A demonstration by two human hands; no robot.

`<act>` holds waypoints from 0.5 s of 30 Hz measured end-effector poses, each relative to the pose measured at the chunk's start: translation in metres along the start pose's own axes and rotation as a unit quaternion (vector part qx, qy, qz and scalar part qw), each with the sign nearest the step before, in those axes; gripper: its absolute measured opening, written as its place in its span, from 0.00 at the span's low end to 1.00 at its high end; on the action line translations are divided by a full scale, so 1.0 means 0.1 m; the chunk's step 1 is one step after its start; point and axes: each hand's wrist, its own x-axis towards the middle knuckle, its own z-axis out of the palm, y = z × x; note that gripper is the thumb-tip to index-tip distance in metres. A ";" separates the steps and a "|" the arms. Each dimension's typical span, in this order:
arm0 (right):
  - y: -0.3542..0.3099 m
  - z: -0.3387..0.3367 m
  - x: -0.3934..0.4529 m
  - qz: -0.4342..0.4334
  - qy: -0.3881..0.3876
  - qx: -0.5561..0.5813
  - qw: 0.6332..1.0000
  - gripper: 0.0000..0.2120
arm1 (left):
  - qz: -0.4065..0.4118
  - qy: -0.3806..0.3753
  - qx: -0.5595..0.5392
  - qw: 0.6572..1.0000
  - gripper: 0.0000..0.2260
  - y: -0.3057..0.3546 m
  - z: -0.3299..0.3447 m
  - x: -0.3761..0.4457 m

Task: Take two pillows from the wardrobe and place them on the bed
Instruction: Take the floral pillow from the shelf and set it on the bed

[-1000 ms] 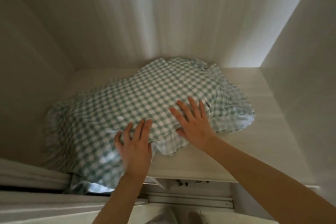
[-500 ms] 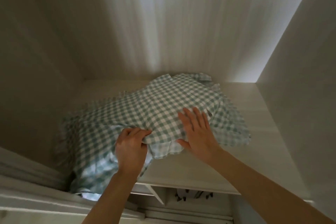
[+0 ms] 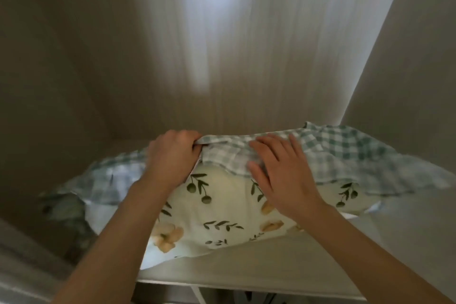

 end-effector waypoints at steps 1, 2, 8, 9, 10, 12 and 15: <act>0.01 0.03 -0.01 -0.002 -0.024 -0.023 0.999 0.26 | 0.002 0.009 0.007 1.000 0.09 0.02 0.06 0.01; 0.03 0.06 -0.02 -0.001 -0.040 -0.042 0.998 0.27 | 0.011 0.029 -0.004 1.000 0.10 0.03 0.12 0.00; 0.14 0.21 0.04 -0.001 -0.045 -0.066 0.997 0.36 | 0.058 0.202 -0.002 0.978 0.13 0.05 0.44 -0.33; 0.15 0.23 0.07 0.000 -0.045 -0.069 0.997 0.36 | 0.075 0.225 -0.009 0.971 0.13 0.04 0.49 -0.39; 0.16 0.25 0.11 0.002 -0.043 -0.069 0.997 0.36 | 0.095 0.245 -0.025 0.965 0.12 0.02 0.54 -0.44; 0.20 0.29 0.21 0.010 -0.044 -0.067 0.997 0.35 | 0.119 0.257 -0.076 0.956 0.11 -0.02 0.65 -0.57; 0.24 0.40 0.38 0.029 -0.051 -0.076 0.995 0.35 | 0.091 0.201 -0.089 0.971 0.14 -0.05 0.83 -0.76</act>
